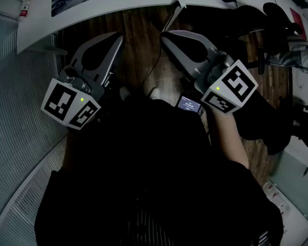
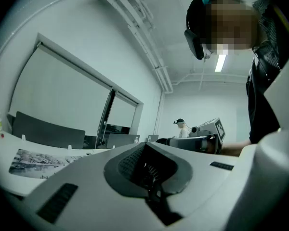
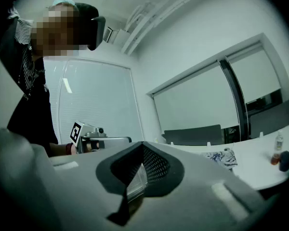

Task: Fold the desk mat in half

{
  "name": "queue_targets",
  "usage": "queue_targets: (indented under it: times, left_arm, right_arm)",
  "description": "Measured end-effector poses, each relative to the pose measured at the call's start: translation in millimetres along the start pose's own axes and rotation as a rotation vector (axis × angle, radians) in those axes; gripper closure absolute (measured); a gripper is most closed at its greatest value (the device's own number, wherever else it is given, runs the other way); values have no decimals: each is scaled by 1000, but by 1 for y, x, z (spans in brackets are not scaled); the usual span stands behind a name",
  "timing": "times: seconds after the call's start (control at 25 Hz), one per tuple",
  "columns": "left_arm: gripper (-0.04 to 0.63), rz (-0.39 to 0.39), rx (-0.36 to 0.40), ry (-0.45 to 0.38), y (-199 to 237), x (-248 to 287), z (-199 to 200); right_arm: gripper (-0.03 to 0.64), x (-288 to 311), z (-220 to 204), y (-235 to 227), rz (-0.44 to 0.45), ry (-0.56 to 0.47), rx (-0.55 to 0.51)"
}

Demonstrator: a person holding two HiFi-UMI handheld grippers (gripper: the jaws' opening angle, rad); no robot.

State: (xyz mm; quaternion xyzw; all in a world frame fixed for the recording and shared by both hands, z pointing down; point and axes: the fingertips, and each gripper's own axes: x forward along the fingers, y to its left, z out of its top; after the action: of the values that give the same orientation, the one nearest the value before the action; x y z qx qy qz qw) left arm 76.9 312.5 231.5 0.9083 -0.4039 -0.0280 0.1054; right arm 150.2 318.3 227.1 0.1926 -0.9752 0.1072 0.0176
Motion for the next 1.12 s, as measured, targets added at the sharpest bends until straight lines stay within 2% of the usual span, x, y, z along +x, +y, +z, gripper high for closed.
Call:
queue_targets:
  times: [0.12, 0.4, 0.72, 1.0, 1.12]
  left_arm:
    - [589, -12, 26, 4, -3, 1, 1]
    - [589, -45, 10, 5, -2, 3, 4]
    - [589, -123, 0, -17, 10, 0, 14]
    - [589, -168, 42, 4, 23, -3, 16]
    - [589, -201, 18, -14, 29, -10, 18]
  right_arm:
    - [618, 1, -1, 2, 5, 5, -11]
    - [617, 2, 9, -6, 10, -27, -12]
    - [617, 20, 16, -3, -7, -47, -1]
    - [617, 29, 21, -1, -77, -64, 17]
    - [617, 31, 20, 0, -120, -70, 38]
